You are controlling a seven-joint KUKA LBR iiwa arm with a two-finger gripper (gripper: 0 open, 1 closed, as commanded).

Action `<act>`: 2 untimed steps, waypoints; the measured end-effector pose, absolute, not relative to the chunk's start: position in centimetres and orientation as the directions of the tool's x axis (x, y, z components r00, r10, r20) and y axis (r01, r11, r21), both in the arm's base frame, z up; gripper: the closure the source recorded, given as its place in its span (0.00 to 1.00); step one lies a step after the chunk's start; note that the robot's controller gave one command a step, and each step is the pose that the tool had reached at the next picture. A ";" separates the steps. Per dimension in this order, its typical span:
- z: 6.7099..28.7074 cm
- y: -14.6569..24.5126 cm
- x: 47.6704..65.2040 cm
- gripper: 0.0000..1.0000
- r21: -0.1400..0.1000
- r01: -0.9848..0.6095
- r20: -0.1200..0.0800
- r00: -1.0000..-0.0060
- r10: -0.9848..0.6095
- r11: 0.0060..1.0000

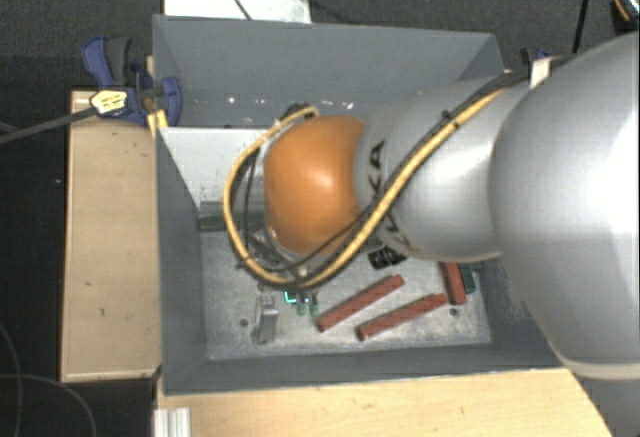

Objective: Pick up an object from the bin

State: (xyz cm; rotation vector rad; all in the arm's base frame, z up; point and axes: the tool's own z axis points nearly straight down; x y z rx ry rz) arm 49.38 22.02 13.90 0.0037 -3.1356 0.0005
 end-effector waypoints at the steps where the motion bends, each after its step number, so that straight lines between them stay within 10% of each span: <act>1: 6.8 13.0 48.3 0.00 -0.002 0.036 -0.001 -0.999 0.036 0.999; 2: 7.2 7.2 49.9 0.00 -0.002 -0.024 -0.005 -1.000 -0.024 1.000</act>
Offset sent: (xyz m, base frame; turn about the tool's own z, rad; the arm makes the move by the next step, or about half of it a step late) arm -0.0113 -0.0851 -0.0690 0.0288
